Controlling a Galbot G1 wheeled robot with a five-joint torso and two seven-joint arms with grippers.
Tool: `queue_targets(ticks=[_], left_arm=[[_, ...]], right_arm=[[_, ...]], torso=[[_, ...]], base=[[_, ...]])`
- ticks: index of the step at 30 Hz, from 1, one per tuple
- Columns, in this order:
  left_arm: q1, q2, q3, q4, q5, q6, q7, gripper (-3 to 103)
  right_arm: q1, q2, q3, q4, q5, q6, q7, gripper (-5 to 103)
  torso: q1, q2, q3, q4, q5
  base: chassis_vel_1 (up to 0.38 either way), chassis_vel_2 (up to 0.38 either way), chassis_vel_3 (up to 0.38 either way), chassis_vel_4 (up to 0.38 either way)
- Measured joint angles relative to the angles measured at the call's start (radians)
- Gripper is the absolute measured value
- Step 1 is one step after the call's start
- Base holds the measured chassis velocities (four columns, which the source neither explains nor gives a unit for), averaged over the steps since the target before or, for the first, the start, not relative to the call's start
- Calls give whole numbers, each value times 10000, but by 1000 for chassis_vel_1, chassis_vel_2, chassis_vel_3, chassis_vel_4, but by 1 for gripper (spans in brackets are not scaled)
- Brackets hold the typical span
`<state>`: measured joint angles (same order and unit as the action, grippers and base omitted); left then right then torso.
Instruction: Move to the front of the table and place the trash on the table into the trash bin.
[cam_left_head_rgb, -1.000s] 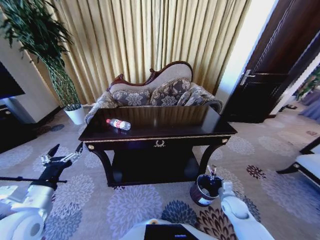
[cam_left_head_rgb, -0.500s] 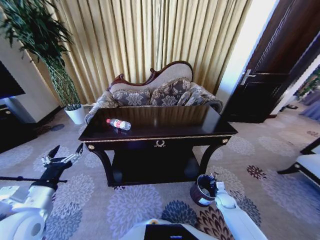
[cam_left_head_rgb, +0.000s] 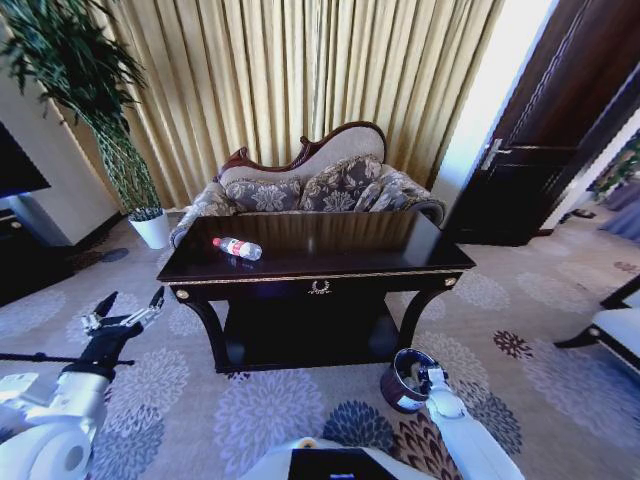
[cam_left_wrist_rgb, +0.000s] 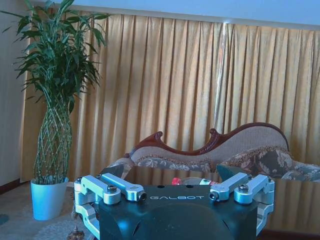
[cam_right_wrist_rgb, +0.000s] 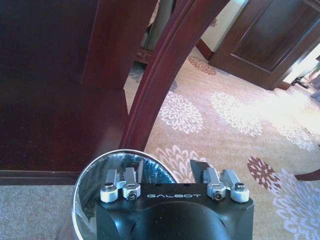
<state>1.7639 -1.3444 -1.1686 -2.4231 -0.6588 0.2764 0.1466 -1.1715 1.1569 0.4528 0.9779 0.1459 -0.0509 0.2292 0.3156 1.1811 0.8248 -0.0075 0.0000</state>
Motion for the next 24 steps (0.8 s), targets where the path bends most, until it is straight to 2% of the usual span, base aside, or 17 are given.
queue_targets(ticks=[2, 4, 7, 8, 11, 20, 22, 24], left_arm=[[4, 5, -11, 0, -17, -10, 0, 100], [5, 5, -12, 0, -23, -12, 0, 100], [16, 5, -12, -2, -41, -16, 6, 100], [16, 5, -12, -2, -41, -16, 6, 100], [-6, -2, 0, -21, -45, -16, 18, 100], [-12, -70, 27, -28, -46, -16, 35, 100], [-43, -87, 42, -24, -46, -16, 40, 100], [-51, -90, 44, -24, -51, -16, 41, 100]], right_arm=[[-77, -28, 37, 76, 15, 13, 15, 67], [-102, -35, 45, 105, 29, 14, 16, 67], [-197, -53, 71, 247, 145, 15, 18, 83], [-197, -53, 71, 247, 145, 15, 18, 83], [-264, -53, 88, 342, 233, 15, 18, 97], [-394, -88, 154, 647, 651, 256, 16, 100], [-688, -190, 229, 1836, 1468, 319, -65, 100], [-791, -229, 263, 2246, 1710, 319, -112, 100]], torso=[[0, 0, 0, 0, 0], [0, 0, 0, 0, 0], [0, 0, 0, 0, 0], [0, 0, 0, 0, 0], [-1, 0, 0, 0, 0], [0, 0, 0, 0, 1], [0, 0, 0, 0, 3], [0, 0, 0, 2, 1]], base=[[0, 0, 0, 0], [0, 0, 0, 0], [0, 0, 0, 0], [0, 0, 0, 0], [0, 0, 0, 0], [0, 0, 0, 0], [0, 0, 0, 0], [0, 0, 0, 0]])
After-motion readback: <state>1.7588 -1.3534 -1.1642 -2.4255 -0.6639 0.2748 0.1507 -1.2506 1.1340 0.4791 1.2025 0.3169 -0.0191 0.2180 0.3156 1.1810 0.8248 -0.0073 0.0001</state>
